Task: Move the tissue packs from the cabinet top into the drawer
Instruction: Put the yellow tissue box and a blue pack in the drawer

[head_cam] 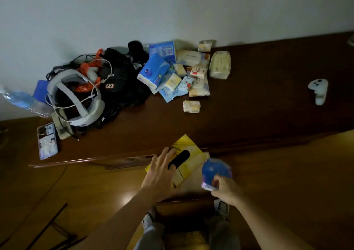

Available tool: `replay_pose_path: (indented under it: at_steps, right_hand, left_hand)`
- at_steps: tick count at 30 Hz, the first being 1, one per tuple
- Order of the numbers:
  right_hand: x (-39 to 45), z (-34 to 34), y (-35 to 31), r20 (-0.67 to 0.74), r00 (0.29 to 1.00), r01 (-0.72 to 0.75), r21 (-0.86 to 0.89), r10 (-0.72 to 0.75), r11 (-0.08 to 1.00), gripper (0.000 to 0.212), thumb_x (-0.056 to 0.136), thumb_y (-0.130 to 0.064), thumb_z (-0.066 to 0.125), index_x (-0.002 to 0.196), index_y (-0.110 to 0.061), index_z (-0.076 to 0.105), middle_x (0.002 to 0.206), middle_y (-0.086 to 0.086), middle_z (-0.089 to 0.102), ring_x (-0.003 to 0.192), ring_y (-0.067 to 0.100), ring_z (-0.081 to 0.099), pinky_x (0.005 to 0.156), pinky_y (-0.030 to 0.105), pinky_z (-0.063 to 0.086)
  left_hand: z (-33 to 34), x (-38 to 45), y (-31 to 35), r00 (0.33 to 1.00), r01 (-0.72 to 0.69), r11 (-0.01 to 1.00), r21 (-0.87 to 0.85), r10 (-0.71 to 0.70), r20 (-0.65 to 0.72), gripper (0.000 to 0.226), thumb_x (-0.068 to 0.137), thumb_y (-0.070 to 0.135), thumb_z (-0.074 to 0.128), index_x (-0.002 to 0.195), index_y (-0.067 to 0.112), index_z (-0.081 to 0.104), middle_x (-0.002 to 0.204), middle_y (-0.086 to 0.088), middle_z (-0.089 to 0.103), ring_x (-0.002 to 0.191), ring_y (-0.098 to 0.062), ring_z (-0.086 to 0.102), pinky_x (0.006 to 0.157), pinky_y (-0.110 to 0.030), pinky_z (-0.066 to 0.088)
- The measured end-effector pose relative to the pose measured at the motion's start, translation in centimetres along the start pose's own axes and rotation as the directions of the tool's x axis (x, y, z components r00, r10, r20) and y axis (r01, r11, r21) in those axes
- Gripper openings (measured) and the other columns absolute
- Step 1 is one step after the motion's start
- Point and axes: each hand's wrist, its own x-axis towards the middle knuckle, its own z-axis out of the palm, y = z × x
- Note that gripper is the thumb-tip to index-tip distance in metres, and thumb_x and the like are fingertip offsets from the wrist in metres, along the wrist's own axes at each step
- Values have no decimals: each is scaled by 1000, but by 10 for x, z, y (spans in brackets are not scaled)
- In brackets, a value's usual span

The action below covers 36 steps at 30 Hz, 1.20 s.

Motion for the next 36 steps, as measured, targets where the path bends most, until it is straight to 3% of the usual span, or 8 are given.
replay_pose_path:
  at_steps: [7, 13, 17, 20, 22, 25, 29, 36]
  right_hand:
    - [-7, 85, 45, 32, 999, -31, 40, 30, 999, 15, 91, -29, 65, 102, -31, 56, 93, -9, 64, 82, 5, 64, 80, 30, 56]
    - [80, 133, 81, -12, 1000, 22, 92, -21, 996, 9, 97, -24, 60, 100, -29, 52, 85, -6, 62, 70, 10, 63, 58, 27, 48]
    - [157, 172, 103, -40, 997, 67, 51, -65, 996, 3, 99, -30, 54, 101, -30, 53, 80, -8, 60, 64, 6, 57, 55, 25, 42]
    - [212, 197, 113, -67, 993, 105, 53, -102, 993, 31, 95, -53, 46, 107, -27, 59, 83, -8, 62, 65, 6, 57, 54, 23, 39]
    - [248, 209, 120, -76, 988, 139, 70, -133, 988, 54, 84, -68, 38, 111, -27, 60, 93, -5, 64, 78, 11, 61, 64, 29, 48]
    - [303, 223, 129, -69, 983, 171, 30, -168, 985, 32, 94, -47, 55, 120, -28, 60, 108, -5, 67, 89, 7, 62, 80, 32, 54]
    - [368, 238, 134, -24, 978, 207, -21, -207, 978, 28, 96, -31, 61, 123, -31, 58, 114, -9, 64, 98, 7, 62, 82, 29, 50]
    - [431, 287, 150, -118, 933, 336, -44, -339, 941, 23, 90, -29, 68, 113, -28, 66, 102, -12, 68, 93, 9, 67, 78, 24, 50]
  left_hand:
    - [102, -59, 43, 995, 87, 990, -113, -81, 62, 70, 60, 67, 59, 105, 15, 72, 163, -12, 24, 152, -34, 18, 108, -58, 38]
    - [224, -44, 36, 929, 346, 927, -149, -316, 192, 92, 61, 69, 51, 140, 23, 54, 162, -7, 21, 150, -30, 16, 110, -52, 32]
    - [309, -8, 13, 865, 478, 869, -126, -441, 237, 85, 69, 74, 45, 129, 17, 60, 163, -6, 18, 150, -29, 14, 109, -50, 31]
    - [366, 18, -5, 855, 486, 871, -74, -455, 249, 82, 74, 76, 46, 128, 16, 61, 164, -8, 16, 150, -29, 14, 108, -49, 30]
    - [399, 35, -17, 854, 491, 869, -68, -464, 234, 81, 74, 76, 46, 129, 17, 60, 165, -6, 15, 150, -28, 13, 109, -49, 30]
    - [442, 61, -32, 850, 511, 854, -102, -484, 209, 88, 75, 78, 44, 142, 21, 52, 166, -3, 11, 151, -25, 10, 114, -53, 26]
    - [492, 97, -50, 849, 518, 846, -122, -493, 188, 95, 76, 82, 37, 149, 23, 42, 168, -3, 4, 153, -25, 3, 120, -55, 16]
    - [560, 124, -67, 866, 497, 868, 7, -496, -64, 87, 81, 82, 32, 125, 15, 66, 168, -6, 12, 152, -28, 12, 118, -50, 23]
